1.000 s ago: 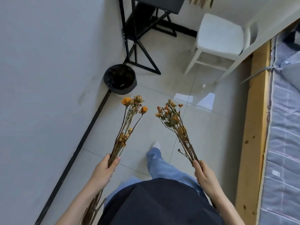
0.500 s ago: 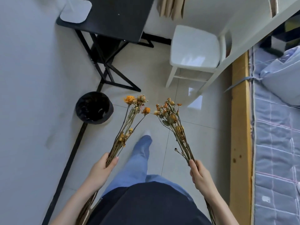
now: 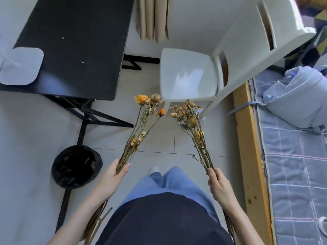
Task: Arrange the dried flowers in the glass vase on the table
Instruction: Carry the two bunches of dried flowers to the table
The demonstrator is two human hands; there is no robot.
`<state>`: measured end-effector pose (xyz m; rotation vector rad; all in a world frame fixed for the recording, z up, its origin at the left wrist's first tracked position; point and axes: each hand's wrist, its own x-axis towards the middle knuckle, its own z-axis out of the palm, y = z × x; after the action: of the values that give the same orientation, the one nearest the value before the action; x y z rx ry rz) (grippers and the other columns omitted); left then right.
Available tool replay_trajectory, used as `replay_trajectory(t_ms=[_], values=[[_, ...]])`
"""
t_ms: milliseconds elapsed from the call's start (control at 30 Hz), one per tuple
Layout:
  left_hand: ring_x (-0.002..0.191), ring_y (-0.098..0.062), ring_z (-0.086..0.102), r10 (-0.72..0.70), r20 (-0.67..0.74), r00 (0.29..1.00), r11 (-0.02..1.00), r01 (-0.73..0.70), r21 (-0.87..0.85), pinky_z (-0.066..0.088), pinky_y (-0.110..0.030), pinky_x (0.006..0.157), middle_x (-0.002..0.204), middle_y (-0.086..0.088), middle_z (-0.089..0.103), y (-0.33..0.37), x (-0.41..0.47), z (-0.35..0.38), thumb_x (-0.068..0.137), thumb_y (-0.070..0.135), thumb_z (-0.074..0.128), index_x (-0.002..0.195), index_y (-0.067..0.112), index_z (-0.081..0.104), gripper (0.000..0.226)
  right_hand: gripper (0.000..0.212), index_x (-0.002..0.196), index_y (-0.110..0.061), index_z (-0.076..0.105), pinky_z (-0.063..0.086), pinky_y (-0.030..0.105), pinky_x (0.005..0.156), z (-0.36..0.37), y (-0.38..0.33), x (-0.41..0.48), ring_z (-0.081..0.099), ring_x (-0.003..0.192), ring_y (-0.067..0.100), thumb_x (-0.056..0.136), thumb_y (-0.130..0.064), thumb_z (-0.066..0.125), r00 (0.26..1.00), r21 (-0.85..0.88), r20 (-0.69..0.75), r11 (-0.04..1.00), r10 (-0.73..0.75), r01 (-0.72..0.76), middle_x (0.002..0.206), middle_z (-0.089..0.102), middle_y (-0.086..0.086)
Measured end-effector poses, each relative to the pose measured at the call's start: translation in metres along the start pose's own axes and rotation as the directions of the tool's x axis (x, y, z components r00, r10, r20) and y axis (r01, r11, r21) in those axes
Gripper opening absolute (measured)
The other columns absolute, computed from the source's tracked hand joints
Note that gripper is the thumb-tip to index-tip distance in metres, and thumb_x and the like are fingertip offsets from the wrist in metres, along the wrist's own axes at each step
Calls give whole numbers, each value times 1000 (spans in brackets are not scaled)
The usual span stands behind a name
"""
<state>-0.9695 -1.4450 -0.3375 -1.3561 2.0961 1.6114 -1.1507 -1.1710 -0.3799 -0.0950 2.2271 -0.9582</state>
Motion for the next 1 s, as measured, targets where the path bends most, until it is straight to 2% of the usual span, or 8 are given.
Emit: replay_trajectory(t_ms=[133,367,533,633,733,867,933,1000], values=[[99,-43,56,-26,0,1000,1000,26,18,49,-53,77,103,-26,59,40,36,-9,92,40,49,100,12,54,30,38,83,-8,47,30,29,50,-16,-37,49,34,52,15,95,-43,40,999,-11,23,999,-33,33,59,42,-2],[104,-39,54,-96,-82,992,994,92,-60,51,-47,74,96,-16,64,98,100,-8,87,52,46,103,21,52,35,32,82,-14,49,32,27,52,-40,-107,160,38,51,12,94,-43,40,980,-84,154,987,-125,139,58,45,-5],[119,-47,41,-208,-178,962,973,185,-139,36,-56,98,130,-34,42,136,140,-8,93,40,46,131,3,43,54,33,78,-16,47,32,22,46,-66,-169,246,37,46,5,94,-44,42,948,-150,265,963,-177,222,56,45,-6],[120,-42,45,-251,-246,936,959,205,-196,45,-44,91,134,-29,45,151,155,-14,92,39,45,134,3,41,55,33,73,-20,44,30,25,47,-74,-204,282,34,45,6,93,-46,42,933,-163,302,954,-194,251,54,43,-7],[130,-41,36,-328,-282,902,928,252,-275,31,-52,106,143,-26,35,161,167,-21,90,45,44,141,3,32,67,39,75,-15,43,30,29,48,-72,-235,309,35,48,10,90,-51,41,904,-172,372,941,-212,292,55,41,-7],[118,-49,39,-315,-335,888,929,218,-298,34,-59,97,125,-34,45,174,181,-36,91,43,45,128,3,44,55,38,76,-17,42,33,31,52,-53,-276,334,36,51,11,91,-52,38,858,-220,445,897,-257,383,59,41,-4],[98,-45,53,-283,-372,884,927,153,-342,50,-49,76,91,-14,66,181,184,-47,91,41,46,109,12,54,35,37,76,-18,42,33,31,53,-39,-294,343,36,51,11,91,-51,37,846,-231,463,886,-264,403,58,41,-5],[69,-38,52,-278,-403,872,926,131,-355,47,-34,58,63,-4,59,182,191,-60,88,44,46,95,16,55,30,36,79,-16,43,33,33,53,-24,-311,352,36,51,13,92,-50,37,838,-235,476,879,-268,415,59,42,-4]])
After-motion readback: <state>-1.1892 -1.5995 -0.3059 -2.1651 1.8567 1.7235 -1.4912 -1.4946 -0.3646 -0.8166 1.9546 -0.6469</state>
